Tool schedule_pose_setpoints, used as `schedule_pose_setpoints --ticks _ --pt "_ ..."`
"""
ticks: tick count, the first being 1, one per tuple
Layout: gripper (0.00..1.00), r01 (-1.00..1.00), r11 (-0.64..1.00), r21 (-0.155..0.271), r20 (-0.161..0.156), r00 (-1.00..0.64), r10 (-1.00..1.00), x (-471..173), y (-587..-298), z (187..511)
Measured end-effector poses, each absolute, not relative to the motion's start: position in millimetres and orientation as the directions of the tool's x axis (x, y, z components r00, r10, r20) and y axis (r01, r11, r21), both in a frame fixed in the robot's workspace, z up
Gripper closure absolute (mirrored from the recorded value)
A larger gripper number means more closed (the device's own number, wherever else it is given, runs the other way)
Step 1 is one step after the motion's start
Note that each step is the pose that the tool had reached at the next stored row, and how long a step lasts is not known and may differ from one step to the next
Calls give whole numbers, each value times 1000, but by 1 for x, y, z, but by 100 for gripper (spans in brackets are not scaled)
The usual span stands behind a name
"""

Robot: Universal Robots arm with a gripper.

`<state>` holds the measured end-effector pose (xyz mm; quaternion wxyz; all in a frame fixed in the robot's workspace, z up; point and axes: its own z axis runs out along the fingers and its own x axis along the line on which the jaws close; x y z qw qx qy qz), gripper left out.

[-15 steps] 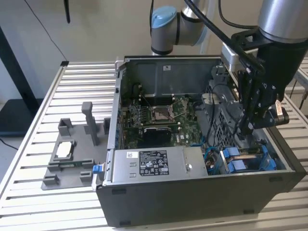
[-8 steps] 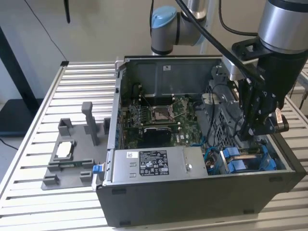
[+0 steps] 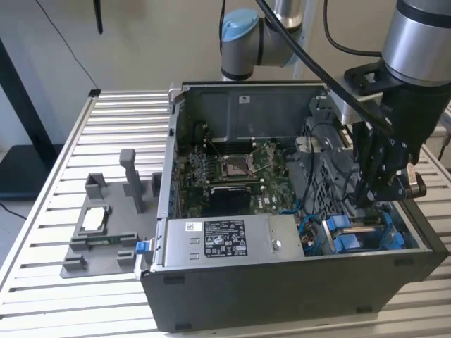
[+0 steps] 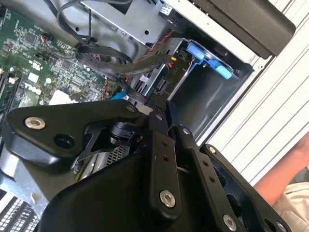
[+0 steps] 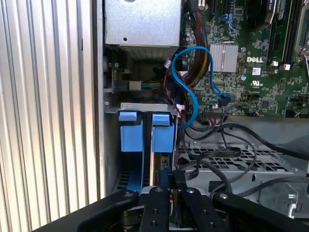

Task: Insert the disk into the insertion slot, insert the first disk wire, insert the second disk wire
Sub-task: 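Insert the second disk wire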

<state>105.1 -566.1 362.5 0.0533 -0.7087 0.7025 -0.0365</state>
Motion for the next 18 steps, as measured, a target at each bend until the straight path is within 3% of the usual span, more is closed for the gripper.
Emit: schedule_pose_setpoints --ticks 18 --pt "84 -992 -5 -128 -45 10 -999 114 -569 355"
